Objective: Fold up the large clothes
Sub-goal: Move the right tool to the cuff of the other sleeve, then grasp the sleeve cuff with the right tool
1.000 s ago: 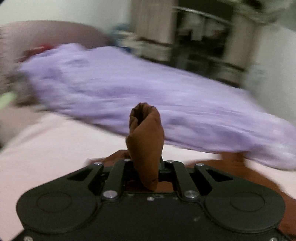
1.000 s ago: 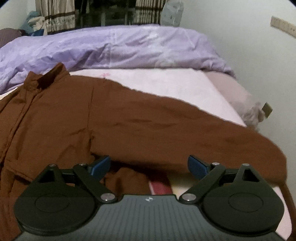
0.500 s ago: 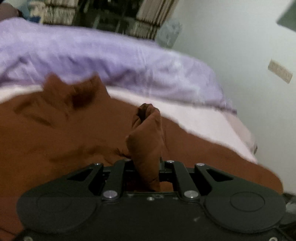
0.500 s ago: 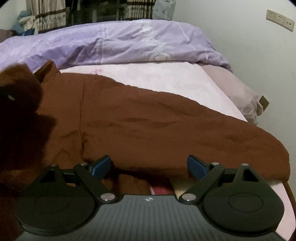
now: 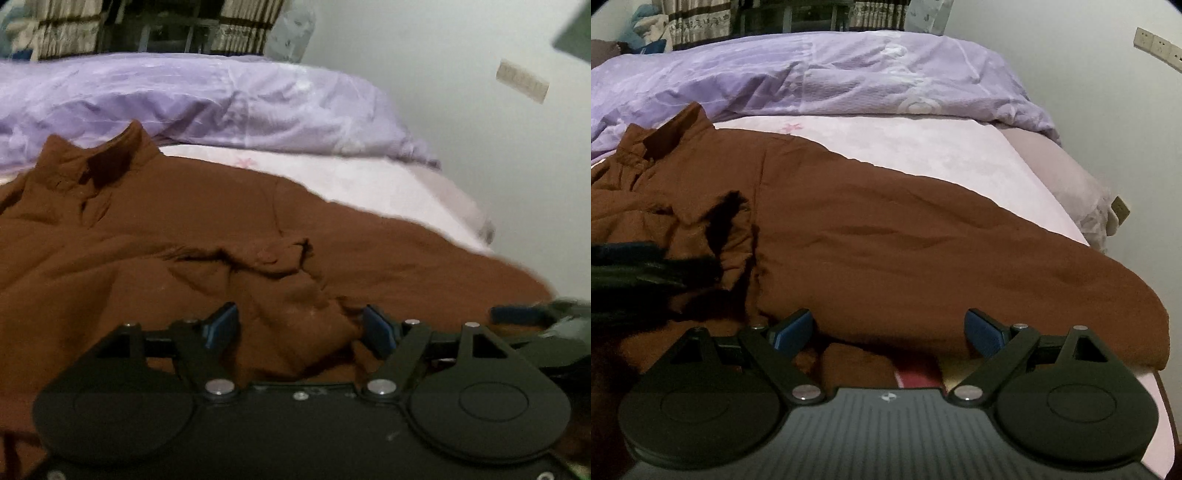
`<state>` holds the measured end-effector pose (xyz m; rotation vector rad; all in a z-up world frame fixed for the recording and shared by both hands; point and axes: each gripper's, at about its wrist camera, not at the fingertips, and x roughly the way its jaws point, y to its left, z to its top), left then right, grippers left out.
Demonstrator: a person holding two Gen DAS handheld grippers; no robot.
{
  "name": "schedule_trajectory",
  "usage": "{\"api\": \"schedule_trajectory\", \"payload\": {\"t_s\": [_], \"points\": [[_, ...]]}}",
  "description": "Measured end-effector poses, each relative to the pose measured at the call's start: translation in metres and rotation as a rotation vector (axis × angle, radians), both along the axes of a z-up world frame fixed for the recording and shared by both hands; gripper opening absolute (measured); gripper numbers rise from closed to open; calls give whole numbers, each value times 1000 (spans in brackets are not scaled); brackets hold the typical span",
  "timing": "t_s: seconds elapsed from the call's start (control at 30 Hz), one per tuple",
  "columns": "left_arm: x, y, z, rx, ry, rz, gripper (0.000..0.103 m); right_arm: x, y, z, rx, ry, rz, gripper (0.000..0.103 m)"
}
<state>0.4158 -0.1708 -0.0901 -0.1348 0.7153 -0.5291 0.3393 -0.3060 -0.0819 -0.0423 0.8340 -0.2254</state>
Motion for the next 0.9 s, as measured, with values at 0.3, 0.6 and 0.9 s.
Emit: {"api": "schedule_trajectory", "payload": {"t_s": [0.3, 0.6, 0.9], "points": [[-33, 86, 27, -37, 4, 78, 77, -31, -107, -7, 10, -47, -244, 103], [-63, 165, 51, 213, -112, 176, 77, -90, -268, -30, 459, -158, -695, 103], [-60, 235, 46, 250, -148, 393, 77, -78, -303, -55, 668, -324, -795, 88]]}}
